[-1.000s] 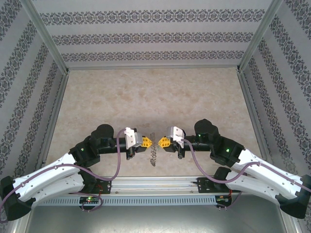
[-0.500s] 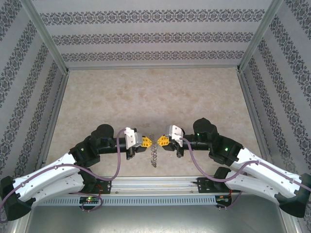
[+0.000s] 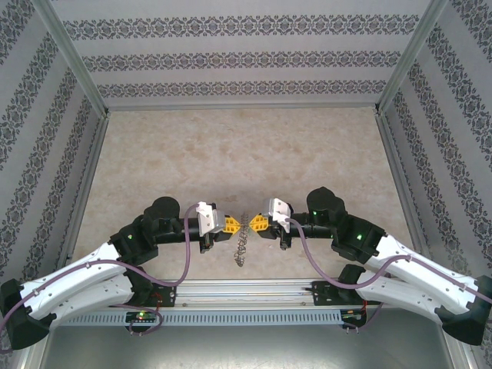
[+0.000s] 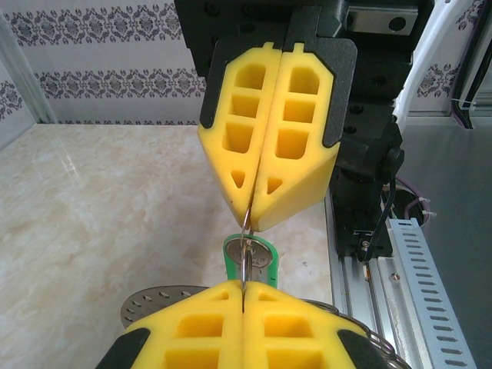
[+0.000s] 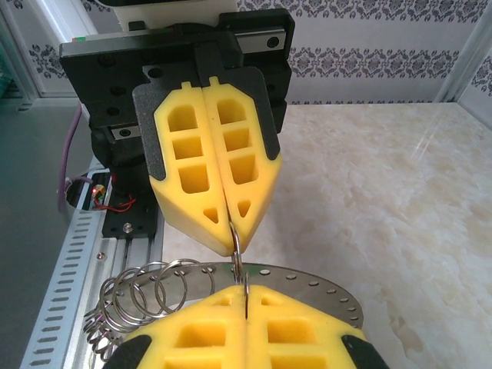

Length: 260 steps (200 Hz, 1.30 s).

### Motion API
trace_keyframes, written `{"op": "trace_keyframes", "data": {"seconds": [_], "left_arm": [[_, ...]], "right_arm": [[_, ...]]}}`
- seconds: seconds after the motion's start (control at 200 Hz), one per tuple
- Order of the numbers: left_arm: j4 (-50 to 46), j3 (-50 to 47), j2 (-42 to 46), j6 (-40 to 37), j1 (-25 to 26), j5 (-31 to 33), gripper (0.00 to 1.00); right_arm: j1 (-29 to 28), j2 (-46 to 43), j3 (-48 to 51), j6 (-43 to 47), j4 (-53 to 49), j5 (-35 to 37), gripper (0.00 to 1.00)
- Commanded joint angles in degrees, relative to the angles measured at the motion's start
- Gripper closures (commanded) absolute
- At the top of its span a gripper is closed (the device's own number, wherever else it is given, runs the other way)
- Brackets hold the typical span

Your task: Put the keys on the keyring

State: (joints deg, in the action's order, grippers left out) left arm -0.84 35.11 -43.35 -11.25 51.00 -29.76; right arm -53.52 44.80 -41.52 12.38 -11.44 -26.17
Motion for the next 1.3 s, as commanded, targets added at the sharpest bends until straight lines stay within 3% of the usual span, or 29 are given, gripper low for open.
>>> {"op": "trace_keyframes", "data": {"seconds": [0.0, 1.294], "left_arm": [[1.81, -0.07, 0.97, -1.00, 0.68, 0.11, 1.00], [1.22, 0.29, 1.16, -1.33, 0.68, 0.32, 1.00]], "right_arm": [[-0.54, -0.84, -1.46, 0.41, 0.02, -0.10, 1.00], [-0.54, -0.26, -1.90, 0.02, -0.17, -1.25, 1.00]]}}
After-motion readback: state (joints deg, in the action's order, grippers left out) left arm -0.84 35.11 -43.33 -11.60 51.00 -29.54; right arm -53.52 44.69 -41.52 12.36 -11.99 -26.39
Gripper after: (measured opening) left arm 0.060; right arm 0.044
